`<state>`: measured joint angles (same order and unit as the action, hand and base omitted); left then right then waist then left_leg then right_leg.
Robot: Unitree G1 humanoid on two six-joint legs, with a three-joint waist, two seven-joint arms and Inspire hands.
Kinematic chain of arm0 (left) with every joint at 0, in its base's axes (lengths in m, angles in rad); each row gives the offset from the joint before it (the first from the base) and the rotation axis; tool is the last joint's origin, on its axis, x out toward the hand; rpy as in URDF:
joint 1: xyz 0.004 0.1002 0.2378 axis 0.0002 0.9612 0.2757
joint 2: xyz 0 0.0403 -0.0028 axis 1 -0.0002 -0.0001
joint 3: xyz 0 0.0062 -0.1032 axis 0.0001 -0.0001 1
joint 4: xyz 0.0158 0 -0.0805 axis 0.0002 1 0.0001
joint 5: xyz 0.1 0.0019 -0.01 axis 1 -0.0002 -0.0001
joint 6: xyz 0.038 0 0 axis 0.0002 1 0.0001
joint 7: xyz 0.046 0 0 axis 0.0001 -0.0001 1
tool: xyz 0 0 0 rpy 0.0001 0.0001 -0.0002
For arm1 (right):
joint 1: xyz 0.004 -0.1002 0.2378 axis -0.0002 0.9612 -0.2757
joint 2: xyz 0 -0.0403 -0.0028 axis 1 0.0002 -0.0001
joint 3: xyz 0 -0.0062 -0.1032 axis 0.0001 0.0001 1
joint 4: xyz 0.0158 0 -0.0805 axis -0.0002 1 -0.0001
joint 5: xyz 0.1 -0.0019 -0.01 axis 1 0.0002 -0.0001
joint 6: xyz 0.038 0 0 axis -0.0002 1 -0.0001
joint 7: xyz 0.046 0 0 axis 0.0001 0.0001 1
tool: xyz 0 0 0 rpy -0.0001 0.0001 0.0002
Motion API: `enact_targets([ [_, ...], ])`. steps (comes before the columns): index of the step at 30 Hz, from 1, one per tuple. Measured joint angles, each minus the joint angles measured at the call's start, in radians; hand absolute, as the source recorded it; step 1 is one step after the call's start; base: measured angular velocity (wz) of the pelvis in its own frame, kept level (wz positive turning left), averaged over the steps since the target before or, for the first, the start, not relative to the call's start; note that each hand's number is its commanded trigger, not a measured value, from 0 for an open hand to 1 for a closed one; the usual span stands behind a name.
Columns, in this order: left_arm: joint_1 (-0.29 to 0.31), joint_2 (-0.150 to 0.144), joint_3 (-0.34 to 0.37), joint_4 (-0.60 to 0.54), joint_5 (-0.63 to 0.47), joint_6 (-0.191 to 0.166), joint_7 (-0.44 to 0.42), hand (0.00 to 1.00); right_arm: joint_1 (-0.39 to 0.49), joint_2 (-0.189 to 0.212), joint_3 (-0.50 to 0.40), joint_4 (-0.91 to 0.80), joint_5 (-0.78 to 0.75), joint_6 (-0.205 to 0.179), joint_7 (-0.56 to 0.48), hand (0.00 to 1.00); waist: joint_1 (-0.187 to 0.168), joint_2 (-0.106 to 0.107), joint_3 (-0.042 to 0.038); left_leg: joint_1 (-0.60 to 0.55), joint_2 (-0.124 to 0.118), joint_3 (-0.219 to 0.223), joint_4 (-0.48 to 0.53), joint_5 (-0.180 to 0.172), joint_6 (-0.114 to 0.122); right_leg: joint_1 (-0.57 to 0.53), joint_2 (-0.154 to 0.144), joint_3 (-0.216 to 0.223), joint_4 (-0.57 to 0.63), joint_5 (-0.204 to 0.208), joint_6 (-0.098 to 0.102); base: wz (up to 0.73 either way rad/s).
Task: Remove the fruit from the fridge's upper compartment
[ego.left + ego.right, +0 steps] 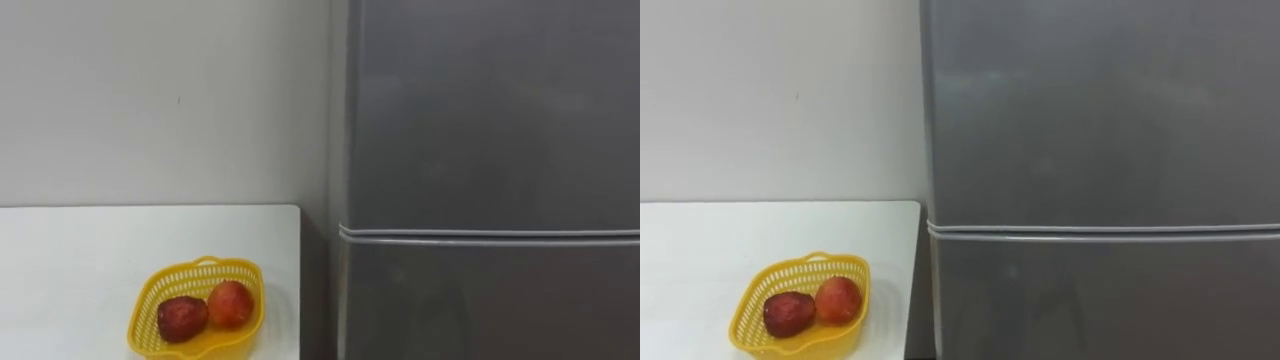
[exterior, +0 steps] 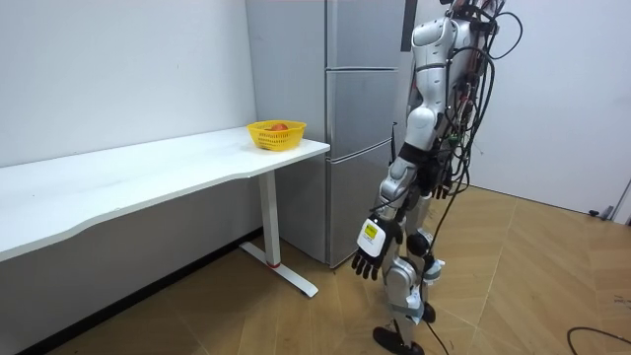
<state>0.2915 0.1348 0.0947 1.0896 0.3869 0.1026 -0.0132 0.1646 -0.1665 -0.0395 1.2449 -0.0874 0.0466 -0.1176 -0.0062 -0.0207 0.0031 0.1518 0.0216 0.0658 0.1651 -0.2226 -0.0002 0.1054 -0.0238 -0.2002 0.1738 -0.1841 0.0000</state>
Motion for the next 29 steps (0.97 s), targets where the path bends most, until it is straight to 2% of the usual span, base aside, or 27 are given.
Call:
enact_targets([
  [5, -0.006, -0.010, -0.026, -0.006, 0.010, 0.009, -0.004, 0.00, -0.006, 0.013, 0.050, -0.005, -0.002, 0.000, 0.037, 0.00, 0.015, 0.001, 0.0026, 0.000, -0.001, 0.000, 0.000, 0.000, 0.000, 0.004, 0.000, -0.001, -0.003, 0.000, 0.001, 0.00],
  [12, 0.001, -0.013, -0.042, -0.009, 0.010, 0.048, -0.021, 0.00, -0.008, 0.019, 0.061, -0.002, -0.003, 0.010, 0.050, 0.00, 0.014, 0.004, 0.0025, 0.003, -0.001, 0.001, -0.001, 0.000, 0.000, 0.012, 0.002, 0.003, -0.008, -0.002, 0.000, 0.00],
  [20, 0.001, -0.019, -0.041, -0.009, 0.010, 0.053, -0.050, 0.00, -0.004, 0.016, 0.056, 0.006, -0.006, 0.022, 0.077, 0.00, 0.011, 0.006, 0.0016, 0.012, -0.001, 0.001, -0.001, 0.000, 0.000, 0.018, 0.001, 0.004, -0.004, -0.005, -0.001, 0.00],
  [22, -0.002, -0.019, -0.041, -0.008, 0.010, 0.065, -0.064, 0.00, -0.007, 0.016, 0.056, 0.008, -0.027, 0.037, 0.078, 0.00, 0.011, 0.006, 0.0015, 0.014, -0.001, 0.001, -0.001, 0.000, 0.000, 0.019, 0.001, 0.006, -0.004, -0.006, -0.001, 0.00],
  [29, -0.008, -0.020, -0.041, -0.008, 0.010, 0.071, -0.068, 0.00, -0.009, 0.016, 0.057, 0.016, -0.050, 0.052, 0.092, 0.00, 0.013, 0.006, 0.0014, 0.017, -0.001, 0.001, -0.001, 0.000, 0.000, 0.018, 0.001, 0.007, -0.001, -0.008, -0.001, 0.00],
])
